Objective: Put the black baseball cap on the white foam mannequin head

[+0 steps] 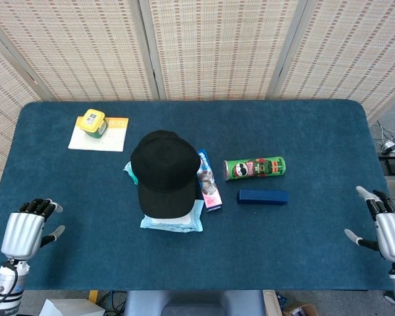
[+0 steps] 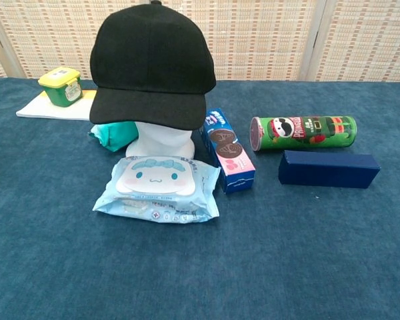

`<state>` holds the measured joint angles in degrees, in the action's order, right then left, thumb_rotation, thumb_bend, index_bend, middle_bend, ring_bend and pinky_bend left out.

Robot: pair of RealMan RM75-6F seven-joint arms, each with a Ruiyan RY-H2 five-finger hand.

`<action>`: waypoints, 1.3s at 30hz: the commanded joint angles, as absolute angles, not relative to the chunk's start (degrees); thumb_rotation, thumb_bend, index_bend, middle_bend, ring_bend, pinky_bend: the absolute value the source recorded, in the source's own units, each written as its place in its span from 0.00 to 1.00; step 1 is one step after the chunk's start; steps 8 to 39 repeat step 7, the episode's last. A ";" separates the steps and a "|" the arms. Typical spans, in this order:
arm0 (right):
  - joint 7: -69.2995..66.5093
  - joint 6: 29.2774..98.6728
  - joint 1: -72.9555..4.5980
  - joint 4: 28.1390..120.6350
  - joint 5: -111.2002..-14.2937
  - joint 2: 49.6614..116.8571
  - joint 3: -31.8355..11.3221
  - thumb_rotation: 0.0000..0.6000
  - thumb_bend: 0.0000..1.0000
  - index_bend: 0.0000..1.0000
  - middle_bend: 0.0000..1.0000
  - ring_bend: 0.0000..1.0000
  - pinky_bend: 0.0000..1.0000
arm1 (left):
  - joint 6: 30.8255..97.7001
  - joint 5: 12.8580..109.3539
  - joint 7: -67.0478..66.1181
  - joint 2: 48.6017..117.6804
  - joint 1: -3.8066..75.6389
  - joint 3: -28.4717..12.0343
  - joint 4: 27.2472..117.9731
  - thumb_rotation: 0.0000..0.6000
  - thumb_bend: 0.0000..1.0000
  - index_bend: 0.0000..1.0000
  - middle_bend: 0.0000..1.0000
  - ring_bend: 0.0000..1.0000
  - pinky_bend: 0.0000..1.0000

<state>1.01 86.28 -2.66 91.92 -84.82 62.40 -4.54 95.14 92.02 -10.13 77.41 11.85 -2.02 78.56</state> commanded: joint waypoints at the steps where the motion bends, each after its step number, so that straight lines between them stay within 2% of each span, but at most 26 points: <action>1: 0.95 86.04 -2.80 91.78 -84.51 62.48 -4.70 1.00 0.00 0.15 0.27 0.15 0.45 | 94.85 92.00 -9.27 77.10 11.73 -2.36 78.47 1.00 0.00 0.49 0.49 0.39 0.52; 39: 1.59 84.51 -3.41 92.01 -83.56 62.40 -4.83 1.00 0.00 0.15 0.27 0.16 0.45 | 94.20 91.66 -8.88 77.79 11.72 -2.96 77.34 1.00 0.00 0.50 0.49 0.39 0.52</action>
